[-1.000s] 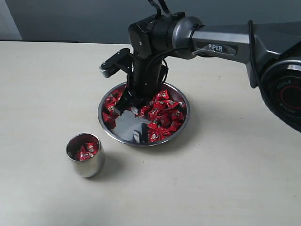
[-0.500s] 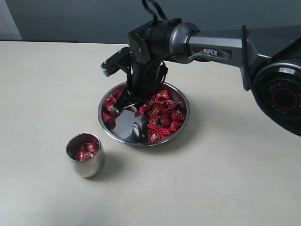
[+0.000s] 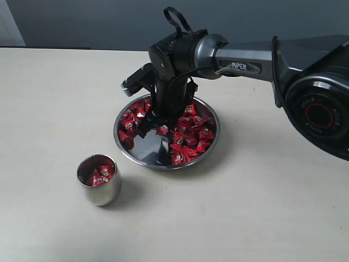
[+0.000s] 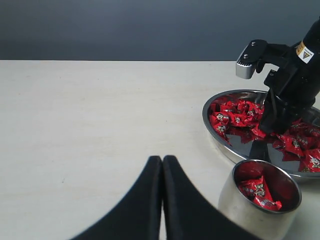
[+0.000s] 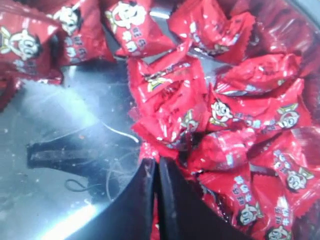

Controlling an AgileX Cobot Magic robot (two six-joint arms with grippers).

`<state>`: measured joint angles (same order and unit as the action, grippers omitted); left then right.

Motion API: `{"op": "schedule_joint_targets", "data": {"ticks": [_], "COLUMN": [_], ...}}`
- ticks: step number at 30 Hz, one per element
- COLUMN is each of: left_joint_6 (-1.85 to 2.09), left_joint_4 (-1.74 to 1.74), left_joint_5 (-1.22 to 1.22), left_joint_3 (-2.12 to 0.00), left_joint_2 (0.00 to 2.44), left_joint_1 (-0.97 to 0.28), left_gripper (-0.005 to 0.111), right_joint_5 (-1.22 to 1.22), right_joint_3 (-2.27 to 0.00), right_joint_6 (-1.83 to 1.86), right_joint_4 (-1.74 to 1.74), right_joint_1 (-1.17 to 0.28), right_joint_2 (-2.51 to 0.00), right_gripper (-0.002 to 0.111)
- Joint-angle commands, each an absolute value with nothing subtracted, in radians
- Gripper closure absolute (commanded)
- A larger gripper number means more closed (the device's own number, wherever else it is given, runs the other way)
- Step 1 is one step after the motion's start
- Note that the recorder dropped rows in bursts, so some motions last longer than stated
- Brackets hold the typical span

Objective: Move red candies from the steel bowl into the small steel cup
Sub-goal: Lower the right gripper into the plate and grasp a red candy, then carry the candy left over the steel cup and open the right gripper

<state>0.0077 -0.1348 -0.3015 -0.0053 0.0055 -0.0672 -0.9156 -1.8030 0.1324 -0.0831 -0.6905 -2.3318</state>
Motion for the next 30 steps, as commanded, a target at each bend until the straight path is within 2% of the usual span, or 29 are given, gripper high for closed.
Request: {"op": "schedule_joint_targets", "data": {"ticks": [1,7,18,26,30], "left_joint_6": [0.008,0.008,0.008,0.008,0.008], "left_joint_4": [-0.134,-0.134,-0.134,-0.134,-0.134], "left_joint_5": [-0.292,-0.292,-0.292,-0.292,-0.292], "left_joint_3": [0.000,0.000,0.000,0.000,0.000], "left_joint_2": [0.000,0.000,0.000,0.000,0.000], "left_joint_1": [-0.062,-0.062,-0.062,-0.062,-0.062], "left_gripper": [0.106,0.106,0.106,0.106,0.106], "right_joint_5": [-0.932,-0.934,-0.969,-1.190,-1.221], "right_joint_3": [-1.800,-1.800,-1.800,-1.800,-1.800], "right_joint_6": [0.135,0.135,0.244,0.472,0.505], "right_joint_4": [-0.081,-0.062,0.210,0.550,0.583], "right_joint_1": [-0.686,-0.689,-0.689,-0.694,-0.746], "right_joint_2": [-2.337,-2.289,-2.129,-2.067,-2.064], "right_gripper": [0.108,0.108,0.108,0.108,0.108]}}
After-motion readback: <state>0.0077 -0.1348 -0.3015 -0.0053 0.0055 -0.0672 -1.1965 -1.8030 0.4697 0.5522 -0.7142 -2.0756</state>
